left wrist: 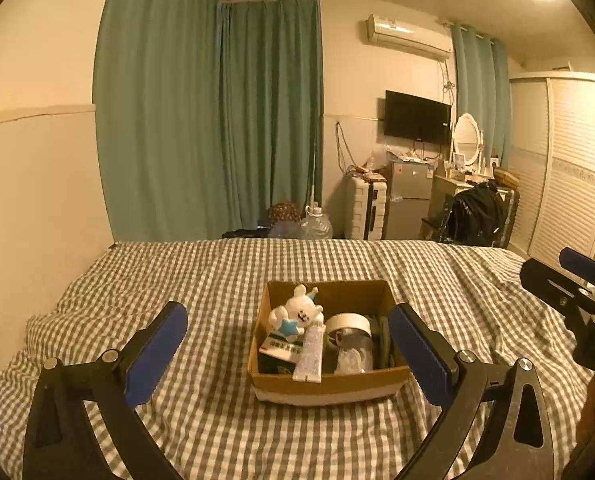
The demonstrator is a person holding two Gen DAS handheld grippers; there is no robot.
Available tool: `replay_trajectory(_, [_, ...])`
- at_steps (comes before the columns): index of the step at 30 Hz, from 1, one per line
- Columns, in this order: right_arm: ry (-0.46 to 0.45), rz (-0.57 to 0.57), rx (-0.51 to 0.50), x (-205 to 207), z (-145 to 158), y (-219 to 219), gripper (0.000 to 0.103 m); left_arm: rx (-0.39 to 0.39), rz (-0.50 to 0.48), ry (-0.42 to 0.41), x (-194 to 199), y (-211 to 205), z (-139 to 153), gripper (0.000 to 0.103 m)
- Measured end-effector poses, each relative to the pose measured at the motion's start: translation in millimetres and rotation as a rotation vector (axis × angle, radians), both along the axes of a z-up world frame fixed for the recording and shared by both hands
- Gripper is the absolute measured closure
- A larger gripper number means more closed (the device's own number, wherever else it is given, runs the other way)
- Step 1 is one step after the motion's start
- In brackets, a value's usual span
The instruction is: Organize objects
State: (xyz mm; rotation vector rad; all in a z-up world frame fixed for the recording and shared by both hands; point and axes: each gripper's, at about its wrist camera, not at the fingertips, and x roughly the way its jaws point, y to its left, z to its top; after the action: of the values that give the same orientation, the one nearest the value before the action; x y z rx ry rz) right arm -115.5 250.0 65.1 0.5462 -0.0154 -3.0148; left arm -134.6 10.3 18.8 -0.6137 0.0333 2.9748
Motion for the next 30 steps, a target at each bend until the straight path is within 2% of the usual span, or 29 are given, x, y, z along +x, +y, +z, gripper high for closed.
replay_trajectory(4, [0.019,-0.011,0.014,12,-13,-1,0.000,0.014,0.014,0.020,15,-5,-9,0.000])
replay_trajectory(9, [-0.012,-0.036,0.045,6,-43,-4,0.000,0.035,0.007,0.015,20,-11,-25,0.000])
replay_trajectory(12, [-0.068,-0.032,0.026,-1,-61,-5,0.000,0.007,0.010,0.012,23,-9,-34,0.000])
replay_trajectory(16, [-0.093,-0.043,0.009,-8,-80,-2,0.000,-0.023,0.023,-0.009,21,-10,-51,0.000])
replay_trajectory(20, [-0.117,-0.041,-0.026,-14,-89,0,0.000,-0.028,0.045,-0.032,17,-15,-63,0.000])
replay_trajectory(30, [-0.128,-0.054,-0.010,-15,-93,-3,0.000,-0.011,0.061,-0.062,15,-24,-72,0.000])
